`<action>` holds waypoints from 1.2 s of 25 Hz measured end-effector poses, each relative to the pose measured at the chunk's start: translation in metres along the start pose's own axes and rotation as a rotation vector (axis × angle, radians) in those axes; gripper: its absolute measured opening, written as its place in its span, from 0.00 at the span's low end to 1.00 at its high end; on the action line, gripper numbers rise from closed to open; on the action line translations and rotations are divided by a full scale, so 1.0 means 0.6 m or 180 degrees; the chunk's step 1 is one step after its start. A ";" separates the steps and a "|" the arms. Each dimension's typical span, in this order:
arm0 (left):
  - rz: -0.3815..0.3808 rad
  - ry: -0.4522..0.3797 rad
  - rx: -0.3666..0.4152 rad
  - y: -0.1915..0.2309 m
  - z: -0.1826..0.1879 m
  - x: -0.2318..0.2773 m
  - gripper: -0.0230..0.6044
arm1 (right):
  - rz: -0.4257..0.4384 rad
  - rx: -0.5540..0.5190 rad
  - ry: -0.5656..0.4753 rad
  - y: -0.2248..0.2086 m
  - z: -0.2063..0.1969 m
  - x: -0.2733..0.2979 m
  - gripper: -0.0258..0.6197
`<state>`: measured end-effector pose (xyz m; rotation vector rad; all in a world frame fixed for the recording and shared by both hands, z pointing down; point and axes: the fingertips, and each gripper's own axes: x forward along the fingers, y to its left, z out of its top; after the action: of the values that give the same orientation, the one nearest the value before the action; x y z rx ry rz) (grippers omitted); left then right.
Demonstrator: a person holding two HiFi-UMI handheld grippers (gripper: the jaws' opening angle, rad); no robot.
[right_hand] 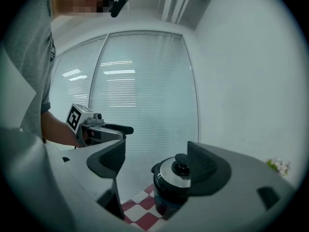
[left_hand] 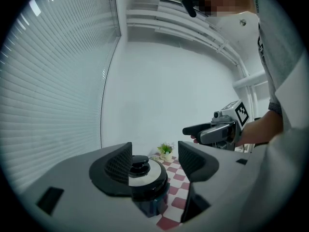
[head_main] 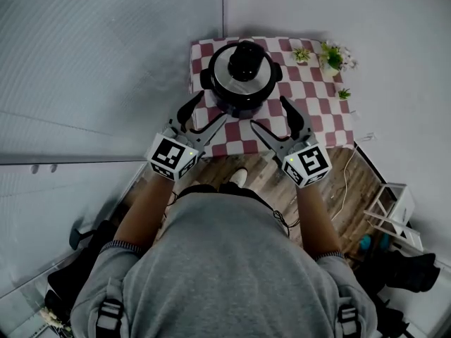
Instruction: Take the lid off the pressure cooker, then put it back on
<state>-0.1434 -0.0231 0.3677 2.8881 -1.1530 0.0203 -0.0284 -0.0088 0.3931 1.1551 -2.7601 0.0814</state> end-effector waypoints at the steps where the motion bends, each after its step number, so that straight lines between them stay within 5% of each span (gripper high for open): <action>1: 0.0012 0.0008 -0.0009 0.004 0.000 0.008 0.53 | 0.0031 0.0017 0.0000 -0.009 0.000 0.007 0.68; 13: -0.0176 0.0174 0.0001 0.088 -0.029 0.106 0.53 | 0.0053 0.0083 0.0211 -0.084 -0.012 0.114 0.67; 30: -0.1572 0.1036 0.0587 0.154 -0.128 0.257 0.54 | -0.0056 0.0140 0.0965 -0.169 -0.080 0.231 0.62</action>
<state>-0.0952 -0.1937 0.4504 3.0786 -0.3925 0.5834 -0.0467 -0.1723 0.4614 1.0763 -2.4929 0.2912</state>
